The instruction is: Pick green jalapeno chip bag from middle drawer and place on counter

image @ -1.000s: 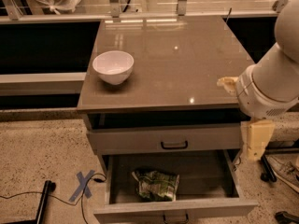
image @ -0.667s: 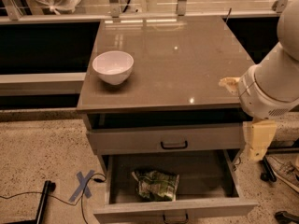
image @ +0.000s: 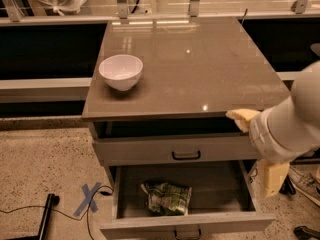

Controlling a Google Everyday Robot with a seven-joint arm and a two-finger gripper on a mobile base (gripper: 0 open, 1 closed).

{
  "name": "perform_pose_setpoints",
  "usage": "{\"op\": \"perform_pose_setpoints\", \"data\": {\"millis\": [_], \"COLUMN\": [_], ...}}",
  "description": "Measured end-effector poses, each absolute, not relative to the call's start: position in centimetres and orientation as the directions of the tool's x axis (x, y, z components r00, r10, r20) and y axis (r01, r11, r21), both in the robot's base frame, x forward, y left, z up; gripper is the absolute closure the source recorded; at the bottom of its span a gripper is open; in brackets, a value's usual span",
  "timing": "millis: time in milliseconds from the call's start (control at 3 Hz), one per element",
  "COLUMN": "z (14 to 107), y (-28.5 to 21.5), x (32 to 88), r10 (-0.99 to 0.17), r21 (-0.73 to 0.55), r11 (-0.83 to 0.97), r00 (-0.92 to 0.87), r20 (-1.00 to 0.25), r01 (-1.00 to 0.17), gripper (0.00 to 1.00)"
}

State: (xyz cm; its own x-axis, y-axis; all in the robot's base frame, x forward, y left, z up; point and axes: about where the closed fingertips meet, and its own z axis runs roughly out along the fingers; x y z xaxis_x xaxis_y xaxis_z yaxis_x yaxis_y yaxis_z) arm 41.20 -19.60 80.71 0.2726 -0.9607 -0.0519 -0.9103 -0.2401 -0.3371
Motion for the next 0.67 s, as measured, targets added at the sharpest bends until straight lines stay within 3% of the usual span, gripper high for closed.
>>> {"op": "perform_pose_setpoints", "data": {"millis": [667], "z": [77.78], "y": [-19.42], "x": [42.63], "r10": [-0.930], "r21": [-0.403], "r11": [-0.341], "r00": [0.368], "r20": [0.010], "r01": [-0.849], "gripper": [0.00]}}
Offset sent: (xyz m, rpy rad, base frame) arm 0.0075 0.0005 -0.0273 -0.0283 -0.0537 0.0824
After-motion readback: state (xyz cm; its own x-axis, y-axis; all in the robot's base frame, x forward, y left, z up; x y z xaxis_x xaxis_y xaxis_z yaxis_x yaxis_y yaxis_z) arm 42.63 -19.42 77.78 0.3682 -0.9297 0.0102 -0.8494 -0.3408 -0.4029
